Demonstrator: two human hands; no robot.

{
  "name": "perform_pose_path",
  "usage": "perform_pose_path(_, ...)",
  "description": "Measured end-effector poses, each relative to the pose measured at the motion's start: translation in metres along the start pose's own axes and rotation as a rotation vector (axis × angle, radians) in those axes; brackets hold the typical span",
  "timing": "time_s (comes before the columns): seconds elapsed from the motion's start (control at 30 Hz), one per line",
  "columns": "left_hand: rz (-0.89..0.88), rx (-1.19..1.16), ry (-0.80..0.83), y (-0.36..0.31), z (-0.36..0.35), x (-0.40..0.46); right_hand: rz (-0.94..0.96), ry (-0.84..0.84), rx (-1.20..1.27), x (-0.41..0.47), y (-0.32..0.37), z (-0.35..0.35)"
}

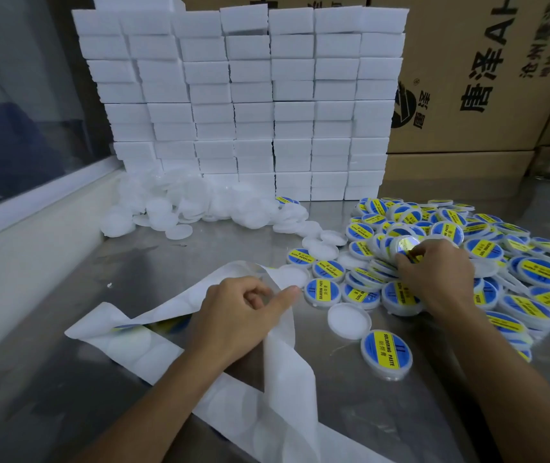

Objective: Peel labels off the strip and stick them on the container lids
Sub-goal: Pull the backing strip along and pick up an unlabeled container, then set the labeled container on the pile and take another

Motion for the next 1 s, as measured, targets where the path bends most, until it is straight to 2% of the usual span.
perform_pose_path(0.1,0.019,0.0,0.01,0.0,0.0,0.0,0.003,0.003,-0.025,-0.001,0.003,0.0)
perform_pose_path(0.2,0.018,-0.006,0.043,-0.001,0.0,-0.001,0.083,-0.044,-0.001,-0.004,0.011,0.0)
perform_pose_path(0.33,-0.014,-0.04,0.061,-0.003,0.001,-0.001,0.258,0.003,0.215,-0.021,0.042,-0.005)
perform_pose_path(0.43,-0.048,-0.171,0.098,-0.004,0.0,0.001,0.373,0.191,0.409,-0.044,0.071,-0.011)
perform_pose_path(0.53,-0.054,-0.368,0.142,-0.005,0.002,0.002,0.432,0.435,0.46,-0.066,0.087,-0.02)
perform_pose_path(0.63,-0.102,-0.523,0.224,-0.01,0.009,0.001,0.361,0.523,0.591,-0.076,0.092,-0.026)
perform_pose_path(0.8,-0.13,-0.75,0.35,-0.021,0.016,-0.004,0.04,0.551,1.033,-0.075,0.101,-0.024)
perform_pose_path(0.9,-0.068,-0.792,0.387,-0.02,0.015,-0.002,-0.019,0.496,1.061,-0.073,0.103,-0.022)
perform_pose_path(1.0,-0.001,-0.857,0.355,-0.016,0.014,0.001,0.025,0.535,1.039,-0.073,0.102,-0.023)
Point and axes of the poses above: each hand's wrist, its own x-axis towards the middle knuckle, its own z-axis out of the back of the hand, y = z × x, the point moved 1 cm from there along x, towards the middle knuckle, and after that the axes turned 13 degrees about x, right-handed, at the moved point
